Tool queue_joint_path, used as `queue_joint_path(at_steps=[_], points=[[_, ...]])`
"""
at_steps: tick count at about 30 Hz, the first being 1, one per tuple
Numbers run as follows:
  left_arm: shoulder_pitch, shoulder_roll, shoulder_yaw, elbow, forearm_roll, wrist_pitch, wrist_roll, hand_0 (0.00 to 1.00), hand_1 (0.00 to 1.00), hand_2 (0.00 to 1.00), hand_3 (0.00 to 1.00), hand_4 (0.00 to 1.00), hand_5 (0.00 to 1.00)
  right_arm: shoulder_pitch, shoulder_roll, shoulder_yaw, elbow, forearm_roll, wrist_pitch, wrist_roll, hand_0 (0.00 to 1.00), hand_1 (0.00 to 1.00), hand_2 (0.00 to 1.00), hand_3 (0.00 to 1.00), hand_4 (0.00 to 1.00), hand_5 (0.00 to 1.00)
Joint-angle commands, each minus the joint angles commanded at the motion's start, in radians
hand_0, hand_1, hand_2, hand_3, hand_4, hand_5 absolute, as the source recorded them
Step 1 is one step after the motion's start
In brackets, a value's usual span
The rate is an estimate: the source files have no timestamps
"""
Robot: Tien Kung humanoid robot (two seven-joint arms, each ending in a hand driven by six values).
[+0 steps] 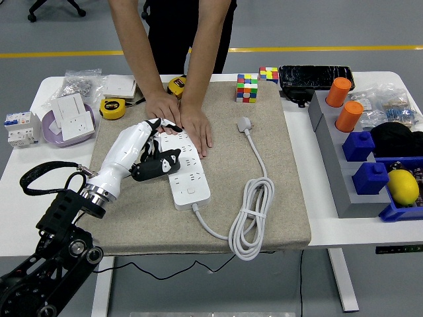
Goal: Pick up the plug,place it near the board,insert it into the board,press the button
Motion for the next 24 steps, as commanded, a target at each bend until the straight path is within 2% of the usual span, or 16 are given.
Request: queue_joint_path(at_steps=[2,3,5,8,9,11,14,15,18,19,24], points=[[-0.023,-0.007,0.01,0.039,-0.085,0.018,-0.07,0.331,0.255,0.285,0.494,0.832,0.093,0.0,0.0,-0.004,0.0,0.004,0.0,0.0,0.892,0.733,0.721,0.739,0.998,0.691],[-0.036,-0.011,0.014,0.066,-0.124,0.008,-0.099,0.74,0.775,0.668,0.581,0.842,0.142,0.001,-0.001,-0.003,0.0,0.001,0.0,-0.001,0.891,0.733,0.721,0.739,0.998,0.69],[-0.053,-0.02,0.01,0.11,-0.208,-0.012,-0.12,0.74,0.775,0.668,0.581,0.842,0.142,0.001,-0.001,-0.005,0.0,0.003,0.0,0.0,0.891,0.733,0.721,0.739,0.998,0.69],[-0.075,-0.034,0.003,0.171,-0.338,-0.054,-0.107,0.74,0.775,0.668,0.581,0.842,0.142,0.0,0.0,-0.007,0.0,0.004,0.0,0.0,0.891,0.733,0.721,0.739,0.998,0.69],[-0.084,-0.037,0.003,0.187,-0.377,-0.067,-0.099,0.968,0.966,0.909,0.852,0.97,0.304,0.0,0.0,-0.005,0.0,0.003,0.0,-0.001,0.89,0.733,0.721,0.738,0.998,0.69],[-0.104,-0.041,0.007,0.227,-0.462,-0.091,-0.083,0.968,0.966,0.909,0.852,0.97,0.304,0.0,0.0,-0.003,0.0,0.001,0.0,-0.002,0.89,0.733,0.721,0.738,0.998,0.69],[-0.133,-0.05,0.011,0.286,-0.585,-0.105,-0.066,0.968,0.966,0.909,0.852,0.97,0.304,0.001,0.0,-0.003,0.0,0.002,0.0,-0.002,0.89,0.733,0.721,0.738,0.998,0.69],[-0.139,-0.052,0.011,0.298,-0.629,-0.105,-0.063,0.998,0.998,0.998,0.955,0.998,0.351,0.001,0.0,-0.004,0.0,0.002,0.0,-0.002,0.889,0.733,0.721,0.739,0.998,0.69],[-0.167,-0.059,0.006,0.348,-0.729,-0.109,-0.044,0.998,0.998,0.998,0.955,0.998,0.351,0.004,-0.001,-0.009,0.0,0.009,-0.001,0.0,0.889,0.733,0.721,0.739,0.998,0.69],[-0.175,-0.06,0.004,0.36,-0.724,-0.106,-0.039,0.998,0.998,0.998,0.955,0.998,0.351,0.005,-0.001,-0.01,0.0,0.009,-0.001,0.0,0.889,0.733,0.721,0.739,0.998,0.69],[-0.215,-0.06,-0.011,0.433,-0.528,-0.094,-0.014,0.998,0.998,0.998,0.956,0.998,0.321,0.006,-0.002,-0.006,0.0,0.006,0.0,-0.001,0.887,0.733,0.721,0.737,0.998,0.69]])
